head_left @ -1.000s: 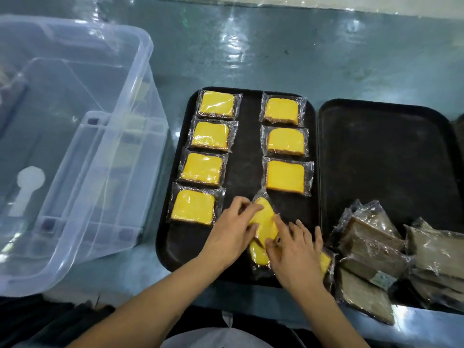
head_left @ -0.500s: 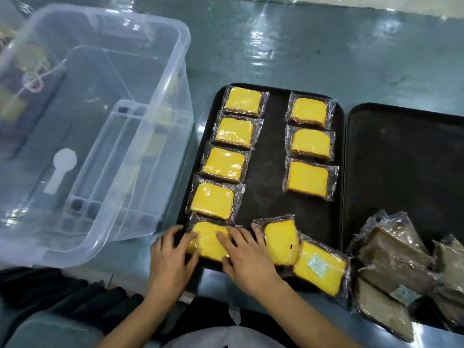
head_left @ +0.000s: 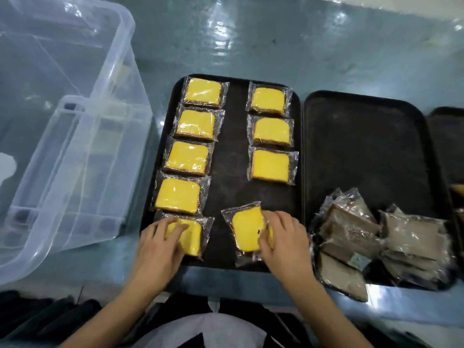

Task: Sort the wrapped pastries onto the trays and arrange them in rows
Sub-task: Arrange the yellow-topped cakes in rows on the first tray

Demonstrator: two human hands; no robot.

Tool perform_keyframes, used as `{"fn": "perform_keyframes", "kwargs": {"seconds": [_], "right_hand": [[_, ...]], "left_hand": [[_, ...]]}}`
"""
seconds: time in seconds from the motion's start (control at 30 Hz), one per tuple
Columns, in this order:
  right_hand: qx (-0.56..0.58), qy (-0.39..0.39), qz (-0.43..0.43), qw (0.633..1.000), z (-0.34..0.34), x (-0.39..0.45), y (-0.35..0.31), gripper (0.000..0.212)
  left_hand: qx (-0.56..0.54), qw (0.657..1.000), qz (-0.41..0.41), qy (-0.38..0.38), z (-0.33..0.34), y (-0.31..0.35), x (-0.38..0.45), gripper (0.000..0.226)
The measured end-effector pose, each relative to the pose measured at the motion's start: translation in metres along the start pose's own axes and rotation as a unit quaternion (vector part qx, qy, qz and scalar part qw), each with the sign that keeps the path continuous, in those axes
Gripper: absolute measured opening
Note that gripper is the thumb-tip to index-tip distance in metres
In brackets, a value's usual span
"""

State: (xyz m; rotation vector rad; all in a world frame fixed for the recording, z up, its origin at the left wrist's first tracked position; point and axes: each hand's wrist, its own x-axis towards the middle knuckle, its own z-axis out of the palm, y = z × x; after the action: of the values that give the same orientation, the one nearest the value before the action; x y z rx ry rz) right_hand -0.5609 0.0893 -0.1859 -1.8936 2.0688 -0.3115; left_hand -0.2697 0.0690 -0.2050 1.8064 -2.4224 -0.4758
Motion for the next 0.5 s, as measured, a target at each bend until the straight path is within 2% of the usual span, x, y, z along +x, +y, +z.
{"fn": "perform_keyframes", "kwargs": {"seconds": [0.03,0.1,0.2,0.27,0.37,0.5], "right_hand": [[-0.011,0.009,0.034,0.999,-0.007,-0.004,0.013,0.046],[-0.025,-0.035,0.067,0.997,-0.018,-0.013,0.03,0.055],[-0.041,-0.14,0.046,0.988,-0.023,-0.021,0.041,0.091],[-0.085,-0.195,0.034,0.977,-0.023,-0.023,0.042,0.108],[-0.114,-0.209,0.044,0.97,-0.016,-0.029,0.044,0.109],[-0.109,-0.143,0.04,0.983,-0.007,-0.036,0.048,0.091]], "left_hand": [[-0.006,1.0,0.027,0.008,-0.001,0.01,0.005,0.046],[-0.02,0.995,0.094,-0.001,0.003,0.038,0.016,0.045],[-0.011,0.985,0.164,-0.059,0.018,0.085,0.031,0.051],[0.031,0.981,0.167,-0.093,0.028,0.106,0.044,0.062],[0.078,0.977,0.166,-0.106,0.034,0.119,0.059,0.071],[0.09,0.966,0.207,-0.122,0.037,0.116,0.064,0.071]]}}
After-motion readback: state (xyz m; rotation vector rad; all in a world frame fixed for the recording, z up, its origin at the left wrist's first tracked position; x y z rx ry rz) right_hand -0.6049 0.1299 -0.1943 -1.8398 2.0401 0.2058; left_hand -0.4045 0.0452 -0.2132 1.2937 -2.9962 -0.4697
